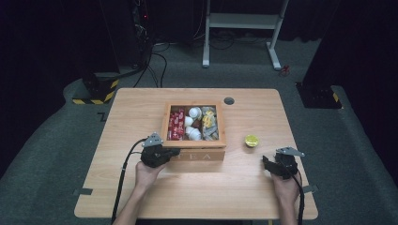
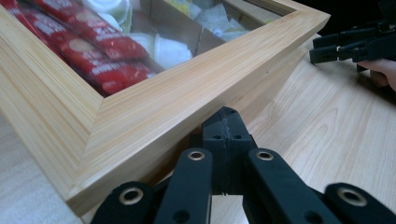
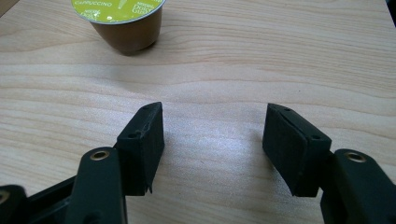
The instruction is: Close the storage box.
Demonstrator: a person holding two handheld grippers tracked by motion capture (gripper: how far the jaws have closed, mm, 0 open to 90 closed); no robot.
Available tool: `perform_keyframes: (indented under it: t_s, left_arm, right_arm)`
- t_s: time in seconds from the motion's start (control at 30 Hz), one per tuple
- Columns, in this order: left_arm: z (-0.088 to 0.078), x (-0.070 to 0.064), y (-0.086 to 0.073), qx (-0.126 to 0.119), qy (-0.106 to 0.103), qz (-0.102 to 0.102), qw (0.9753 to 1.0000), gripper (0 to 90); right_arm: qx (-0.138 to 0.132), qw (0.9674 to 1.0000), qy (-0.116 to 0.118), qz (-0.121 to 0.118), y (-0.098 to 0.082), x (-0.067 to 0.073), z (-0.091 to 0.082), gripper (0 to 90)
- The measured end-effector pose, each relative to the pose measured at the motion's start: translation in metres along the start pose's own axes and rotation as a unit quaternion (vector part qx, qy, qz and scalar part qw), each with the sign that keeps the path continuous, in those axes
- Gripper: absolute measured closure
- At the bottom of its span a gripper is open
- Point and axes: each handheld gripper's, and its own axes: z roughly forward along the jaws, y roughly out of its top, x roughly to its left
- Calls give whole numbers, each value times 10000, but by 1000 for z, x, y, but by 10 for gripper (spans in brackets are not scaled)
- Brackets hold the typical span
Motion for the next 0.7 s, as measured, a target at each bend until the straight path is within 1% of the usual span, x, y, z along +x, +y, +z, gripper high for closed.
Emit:
perform_keyframes:
  t_s: [0.17,0.27,0.33,0.43,0.5,0.7]
  left_arm:
    - [1,-1,-4,38,-20,13,10000,900]
    - [1,-1,-6,55,13,79,10000,900]
    - [2,-2,-7,33,8,35,10000,900]
    - [3,-3,-8,71,11,51,10000,900]
    - [3,-3,-8,117,30,113,9999,900]
    - [4,-6,-9,120,88,144,9998,900]
  right_arm:
    - [1,10000,0,2,0,0,0,386]
    - [1,10000,-1,3,0,0,0,385]
    - [0,10000,-2,2,0,0,0,386]
    - [2,10000,-5,2,0,0,0,385]
    - [2,10000,-6,3,0,0,0,386]
    - [2,10000,-3,4,0,0,0,385]
